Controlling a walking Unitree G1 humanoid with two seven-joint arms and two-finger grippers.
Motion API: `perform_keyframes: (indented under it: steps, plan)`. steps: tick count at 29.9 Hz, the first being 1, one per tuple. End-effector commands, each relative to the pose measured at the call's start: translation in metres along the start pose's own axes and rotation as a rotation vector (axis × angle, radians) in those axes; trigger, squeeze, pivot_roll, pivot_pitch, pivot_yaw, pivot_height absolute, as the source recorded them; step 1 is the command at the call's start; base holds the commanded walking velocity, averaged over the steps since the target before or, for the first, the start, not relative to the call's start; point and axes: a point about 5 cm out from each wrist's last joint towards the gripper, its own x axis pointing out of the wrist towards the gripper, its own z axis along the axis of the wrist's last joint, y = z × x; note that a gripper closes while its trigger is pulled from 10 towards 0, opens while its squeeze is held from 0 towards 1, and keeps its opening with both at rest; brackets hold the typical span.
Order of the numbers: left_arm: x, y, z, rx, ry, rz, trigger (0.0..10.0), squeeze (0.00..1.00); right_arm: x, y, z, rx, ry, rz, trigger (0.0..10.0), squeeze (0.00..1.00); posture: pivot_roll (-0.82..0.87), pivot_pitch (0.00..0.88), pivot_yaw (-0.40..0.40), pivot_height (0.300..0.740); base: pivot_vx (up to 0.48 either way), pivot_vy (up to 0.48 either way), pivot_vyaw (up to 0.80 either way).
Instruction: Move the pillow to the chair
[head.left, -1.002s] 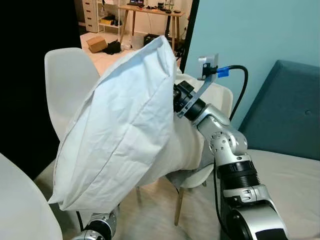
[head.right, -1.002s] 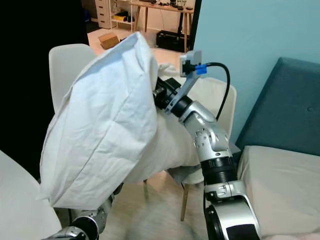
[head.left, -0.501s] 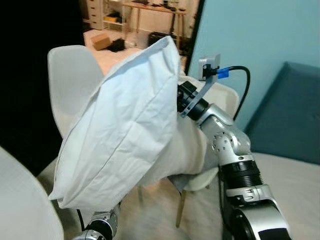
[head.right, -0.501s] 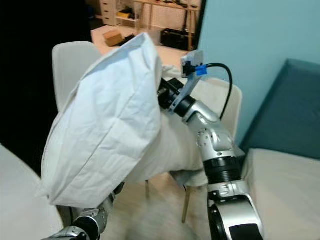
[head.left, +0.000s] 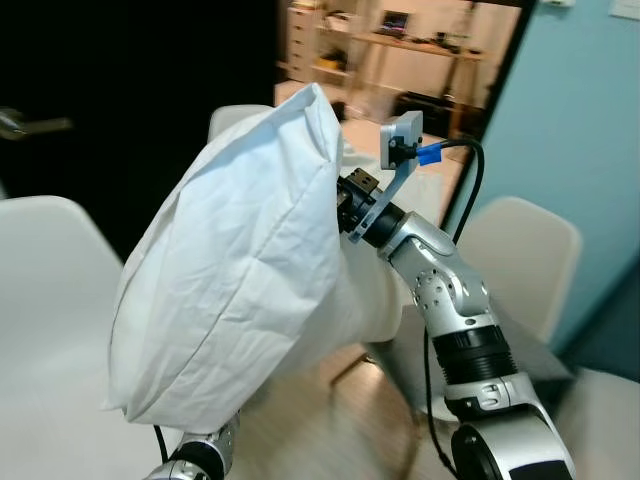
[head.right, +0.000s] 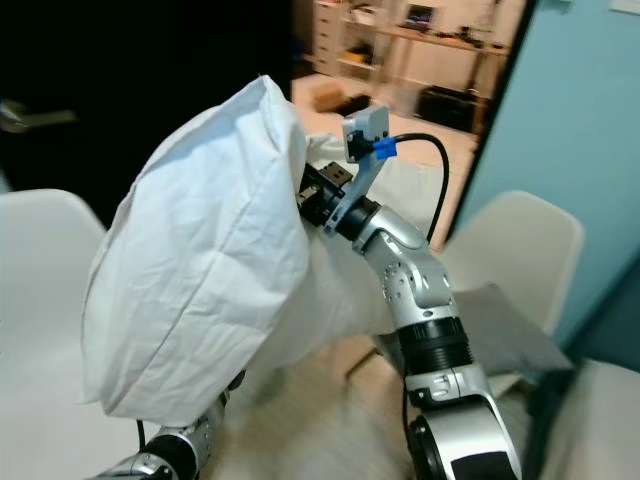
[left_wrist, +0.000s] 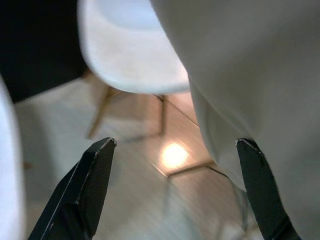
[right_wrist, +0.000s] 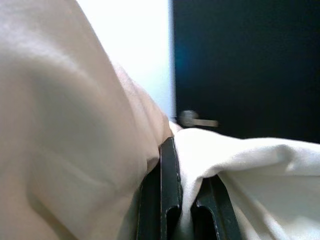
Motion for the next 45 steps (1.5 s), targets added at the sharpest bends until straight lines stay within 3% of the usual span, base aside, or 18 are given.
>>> perform_keyframes:
  steps: [1,45]
  plan:
    - [0.005,-0.008,0.008,0.013,-0.026,-0.031,10.0,0.0,0.005,0.009,-0.002,-0.015,0.015,0.058,0.0,0.0,0.1,0.0,-0.103,0.74,0.0,0.0,0.77]
    - [0.007,-0.009,0.017,0.023,-0.081,-0.063,10.0,0.0,0.004,0.016,-0.009,0.009,0.02,0.09,0.0,0.0,0.11,0.0,-0.095,0.74,0.0,0.0,0.77]
